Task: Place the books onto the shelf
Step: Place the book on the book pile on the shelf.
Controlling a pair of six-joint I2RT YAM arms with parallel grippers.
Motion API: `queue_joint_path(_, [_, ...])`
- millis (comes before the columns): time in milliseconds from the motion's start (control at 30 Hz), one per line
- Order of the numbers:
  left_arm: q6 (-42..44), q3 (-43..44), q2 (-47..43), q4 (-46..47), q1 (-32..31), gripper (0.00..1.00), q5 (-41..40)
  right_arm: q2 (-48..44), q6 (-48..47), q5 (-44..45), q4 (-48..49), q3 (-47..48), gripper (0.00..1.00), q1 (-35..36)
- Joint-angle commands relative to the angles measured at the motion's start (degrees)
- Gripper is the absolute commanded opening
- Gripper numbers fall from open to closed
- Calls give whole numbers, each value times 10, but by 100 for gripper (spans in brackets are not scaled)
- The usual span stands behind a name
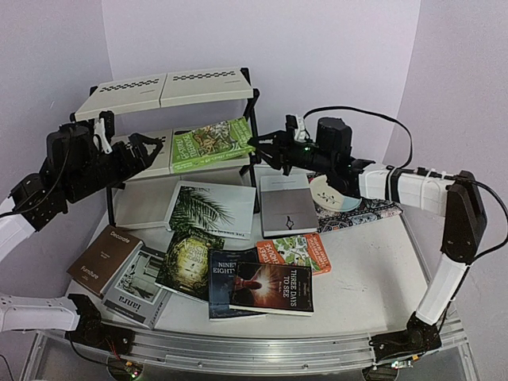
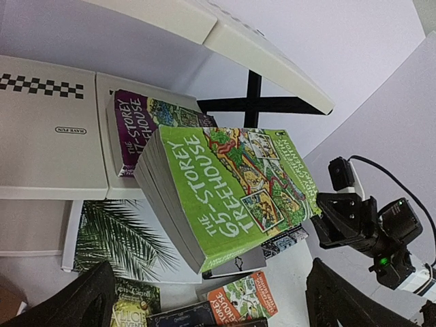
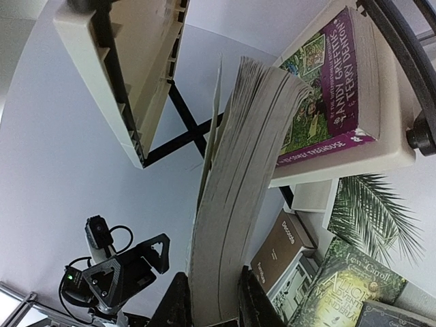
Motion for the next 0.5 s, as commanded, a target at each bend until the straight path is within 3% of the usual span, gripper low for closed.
queue_joint_path(0, [46,43,4,-10,5,99,-22,15,3,3,116,69,0,2])
queue_joint_path(333, [80,62,32,-19,23,97,-24,75,-3,31,120,114,0,2])
queue_joint_path(467, [89,57,40,-5,57,96,24,96,-10,44,110,134,0,2])
